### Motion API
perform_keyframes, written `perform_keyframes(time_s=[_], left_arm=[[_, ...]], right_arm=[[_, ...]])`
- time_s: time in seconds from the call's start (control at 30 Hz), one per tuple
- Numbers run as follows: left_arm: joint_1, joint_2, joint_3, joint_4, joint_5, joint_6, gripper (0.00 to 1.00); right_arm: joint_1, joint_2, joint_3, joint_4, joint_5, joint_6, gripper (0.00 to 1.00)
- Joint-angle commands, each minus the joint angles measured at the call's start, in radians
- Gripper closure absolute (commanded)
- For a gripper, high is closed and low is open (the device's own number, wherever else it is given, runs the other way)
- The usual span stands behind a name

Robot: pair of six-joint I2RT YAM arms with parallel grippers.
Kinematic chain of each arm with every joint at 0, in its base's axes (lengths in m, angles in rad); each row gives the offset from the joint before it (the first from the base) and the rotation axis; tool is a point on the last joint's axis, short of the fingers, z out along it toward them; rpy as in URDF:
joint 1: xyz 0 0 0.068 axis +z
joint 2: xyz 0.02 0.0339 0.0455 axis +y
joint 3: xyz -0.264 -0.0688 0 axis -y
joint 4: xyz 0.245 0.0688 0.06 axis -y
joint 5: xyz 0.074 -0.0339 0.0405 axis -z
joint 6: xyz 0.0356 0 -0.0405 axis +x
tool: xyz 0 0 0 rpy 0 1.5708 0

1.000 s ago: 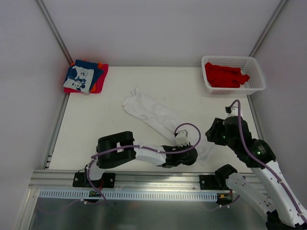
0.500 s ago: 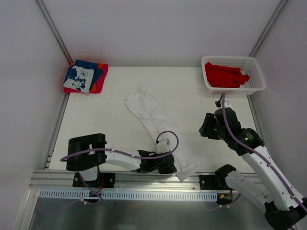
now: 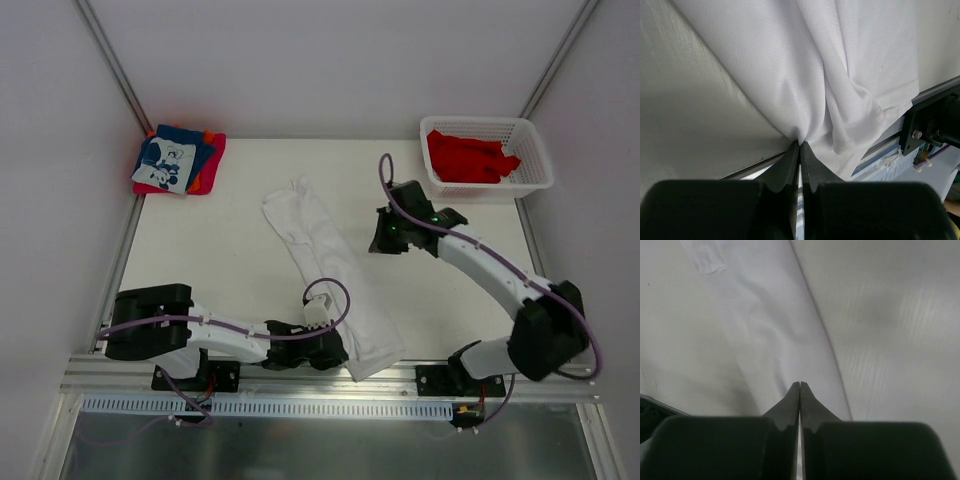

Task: Fold and stack the t-shirts
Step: Fold the tshirt

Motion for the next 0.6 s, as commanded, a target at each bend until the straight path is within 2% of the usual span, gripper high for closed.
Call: perform_keyframes(time_s=[0.0, 0.03, 0.17, 0.33, 0.57], left_arm=[[-0.035, 0.051, -0.034, -0.295, 0.005, 0.028, 1.0], [-0.038, 0.052, -0.029, -0.301, 0.001, 0.028, 1.0], [-0.044, 0.06, -0.023, -0.312, -0.011, 0.023, 1.0], [-0.044, 0.068, -0.011, -0.324, -0.021, 0.037, 1.0], [-0.049, 0.046, 0.003, -0.352, -0.03, 0.032, 1.0]], right_arm=[[0.062, 0.21, 0.195, 0.113, -0.103, -0.031, 1.0], [0.084, 0.304, 0.237, 0.102, -0.114, -0.039, 1.0], [0.105, 0.506, 0.424, 0.084, -0.174, -0.07, 0.99], [0.128, 0.696, 0.613, 0.035, -0.2, -0.099, 1.0], [0.128, 0.851, 0.651, 0.087, -0.247, -0.068, 1.0]])
